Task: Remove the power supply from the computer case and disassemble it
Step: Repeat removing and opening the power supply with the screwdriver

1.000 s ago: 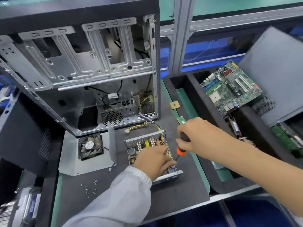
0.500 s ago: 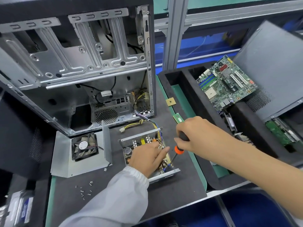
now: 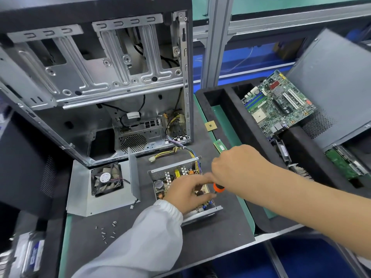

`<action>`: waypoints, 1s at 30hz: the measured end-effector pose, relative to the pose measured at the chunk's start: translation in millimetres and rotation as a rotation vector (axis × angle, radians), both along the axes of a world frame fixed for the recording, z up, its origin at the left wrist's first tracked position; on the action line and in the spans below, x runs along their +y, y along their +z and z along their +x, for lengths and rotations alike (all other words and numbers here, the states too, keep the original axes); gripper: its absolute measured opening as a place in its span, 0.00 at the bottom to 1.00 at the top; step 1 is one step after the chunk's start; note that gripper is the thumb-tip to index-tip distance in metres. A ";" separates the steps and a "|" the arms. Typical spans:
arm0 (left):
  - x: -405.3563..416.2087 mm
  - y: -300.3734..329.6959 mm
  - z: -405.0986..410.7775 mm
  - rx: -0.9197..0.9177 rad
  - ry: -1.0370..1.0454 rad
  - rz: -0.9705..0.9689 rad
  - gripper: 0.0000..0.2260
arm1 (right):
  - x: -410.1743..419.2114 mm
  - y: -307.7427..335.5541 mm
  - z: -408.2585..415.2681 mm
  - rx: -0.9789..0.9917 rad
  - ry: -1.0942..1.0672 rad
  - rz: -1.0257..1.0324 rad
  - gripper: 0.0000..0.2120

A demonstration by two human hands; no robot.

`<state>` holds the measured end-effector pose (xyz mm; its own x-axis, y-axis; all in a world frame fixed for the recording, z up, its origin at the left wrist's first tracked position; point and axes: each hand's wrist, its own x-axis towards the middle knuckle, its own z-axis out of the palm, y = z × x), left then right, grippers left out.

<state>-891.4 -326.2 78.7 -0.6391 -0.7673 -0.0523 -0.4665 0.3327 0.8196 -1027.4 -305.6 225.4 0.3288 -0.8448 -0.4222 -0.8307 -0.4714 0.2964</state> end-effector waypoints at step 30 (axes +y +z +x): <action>5.7 1.7 -3.5 0.379 0.005 0.277 0.16 | 11.2 5.9 -5.0 -0.110 0.218 0.115 0.21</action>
